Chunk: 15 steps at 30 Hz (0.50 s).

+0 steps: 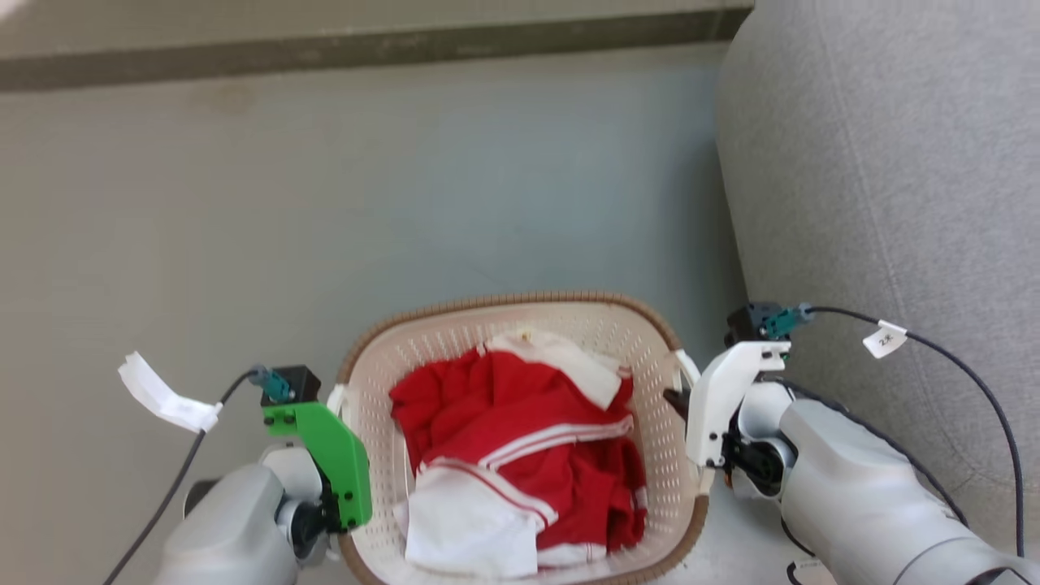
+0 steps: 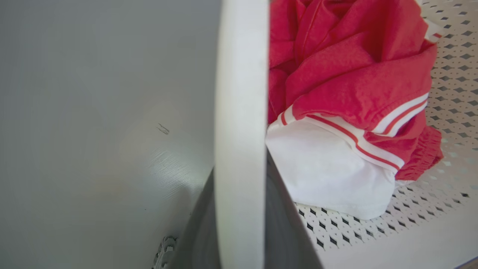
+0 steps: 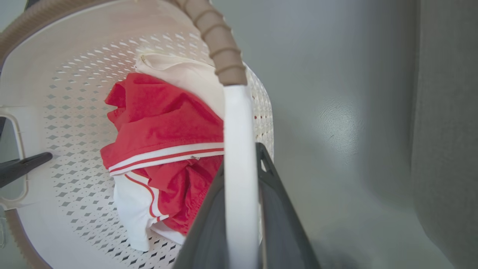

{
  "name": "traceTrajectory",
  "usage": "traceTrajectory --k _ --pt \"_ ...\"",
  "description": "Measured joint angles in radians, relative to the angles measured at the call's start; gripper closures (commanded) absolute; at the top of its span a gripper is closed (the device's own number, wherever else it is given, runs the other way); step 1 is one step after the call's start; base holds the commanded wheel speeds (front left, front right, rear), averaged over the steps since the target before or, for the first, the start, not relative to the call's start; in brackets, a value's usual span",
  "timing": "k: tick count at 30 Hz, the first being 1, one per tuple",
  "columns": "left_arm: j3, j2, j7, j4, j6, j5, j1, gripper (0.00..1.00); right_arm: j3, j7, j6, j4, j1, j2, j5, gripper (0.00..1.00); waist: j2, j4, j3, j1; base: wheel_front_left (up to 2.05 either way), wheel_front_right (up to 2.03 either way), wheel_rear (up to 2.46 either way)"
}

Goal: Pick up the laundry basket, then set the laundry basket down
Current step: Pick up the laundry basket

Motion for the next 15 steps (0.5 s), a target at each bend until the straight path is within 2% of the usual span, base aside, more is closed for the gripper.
traceTrajectory --k 15 --pt "-0.027 -0.002 0.101 0.018 0.0 -0.053 0.056 1.0 0.041 0.121 0.0 0.02 0.044 0.002 0.045 1.0 0.0 -0.007 -0.185 0.0 0.0 0.0 0.0"
